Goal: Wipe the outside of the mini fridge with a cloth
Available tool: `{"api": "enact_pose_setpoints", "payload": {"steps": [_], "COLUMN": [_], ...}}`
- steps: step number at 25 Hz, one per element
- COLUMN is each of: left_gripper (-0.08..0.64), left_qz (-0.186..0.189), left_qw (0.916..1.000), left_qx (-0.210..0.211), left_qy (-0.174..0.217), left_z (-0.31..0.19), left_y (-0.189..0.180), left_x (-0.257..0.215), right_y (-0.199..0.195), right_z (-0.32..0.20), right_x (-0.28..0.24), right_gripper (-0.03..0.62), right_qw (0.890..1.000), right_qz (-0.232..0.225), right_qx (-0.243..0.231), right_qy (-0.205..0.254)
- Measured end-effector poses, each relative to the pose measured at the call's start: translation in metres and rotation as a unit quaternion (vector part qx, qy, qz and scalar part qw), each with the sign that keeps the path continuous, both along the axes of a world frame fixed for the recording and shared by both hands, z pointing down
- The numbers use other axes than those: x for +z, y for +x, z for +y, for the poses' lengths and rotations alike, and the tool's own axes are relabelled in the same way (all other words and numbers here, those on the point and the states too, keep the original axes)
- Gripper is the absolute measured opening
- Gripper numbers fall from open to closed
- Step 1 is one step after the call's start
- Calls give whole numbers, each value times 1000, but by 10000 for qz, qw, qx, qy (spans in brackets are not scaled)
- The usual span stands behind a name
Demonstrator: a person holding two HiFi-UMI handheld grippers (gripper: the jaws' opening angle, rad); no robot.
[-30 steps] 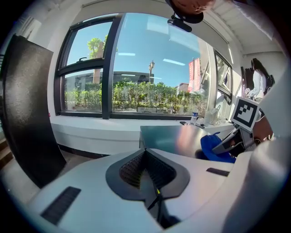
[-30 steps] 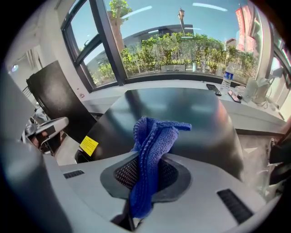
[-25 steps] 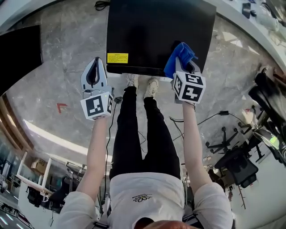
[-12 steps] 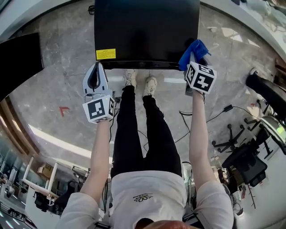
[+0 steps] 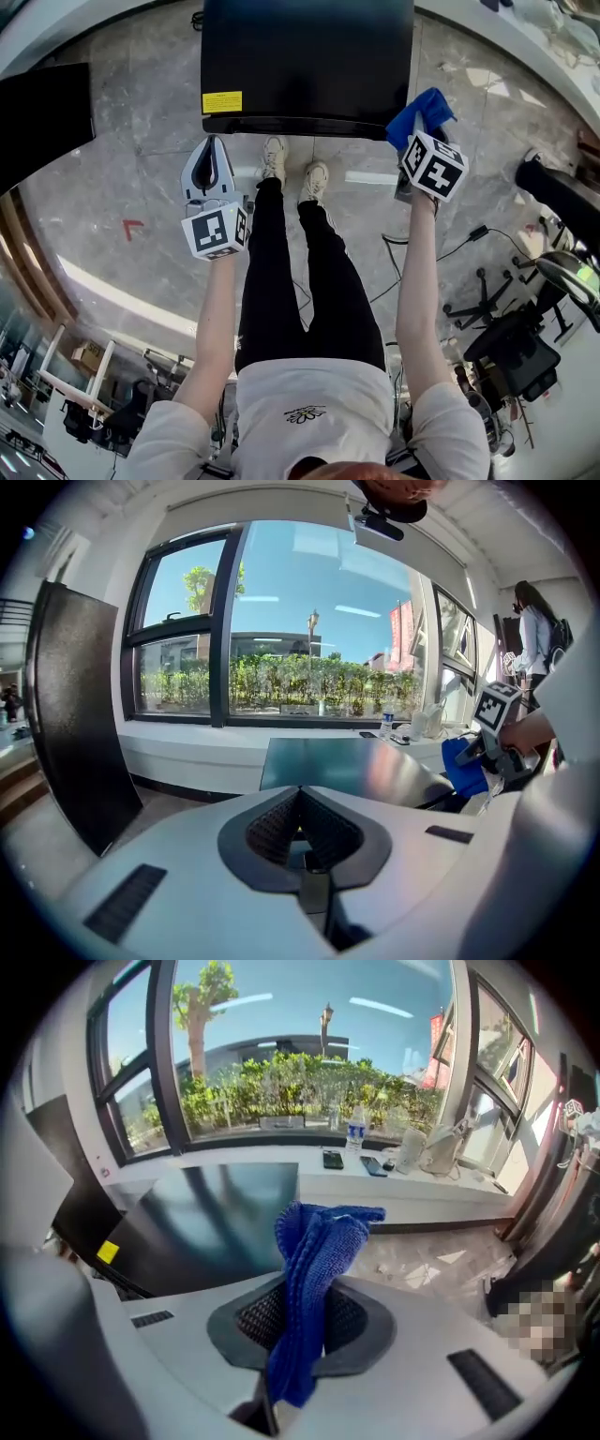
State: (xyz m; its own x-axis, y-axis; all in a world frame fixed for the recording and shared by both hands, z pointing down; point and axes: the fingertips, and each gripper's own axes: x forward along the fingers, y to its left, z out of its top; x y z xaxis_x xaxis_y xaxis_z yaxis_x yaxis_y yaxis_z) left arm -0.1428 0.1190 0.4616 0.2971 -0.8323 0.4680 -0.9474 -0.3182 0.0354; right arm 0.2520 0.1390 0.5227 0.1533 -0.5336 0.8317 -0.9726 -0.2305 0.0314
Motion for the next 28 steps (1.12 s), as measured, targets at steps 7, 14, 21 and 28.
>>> {"api": "enact_pose_setpoints", "payload": {"steps": [7, 14, 21, 28], "left_gripper": [5, 5, 5, 5], "left_qz": [1, -18, -91, -56], "left_qw": [9996, 9982, 9942, 9907], "left_qx": [-287, -594, -1066, -1362], "left_qy": [-41, 114, 146, -19], "left_z": [20, 20, 23, 40], "left_y": [-17, -56, -109, -132], "left_x": [-13, -14, -9, 2], "right_y": [-142, -315, -423, -421], "right_z": [-29, -53, -53, -63], "right_x": [-73, -63, -4, 28], "right_gripper": [75, 75, 75, 75], "right_qw": [9832, 9407, 9177, 9339], "right_qz": [-1298, -2691, -2949, -2443], "right_qx": [-877, -1905, -2660, -2599], "right_qy": [936, 802, 104, -250]}}
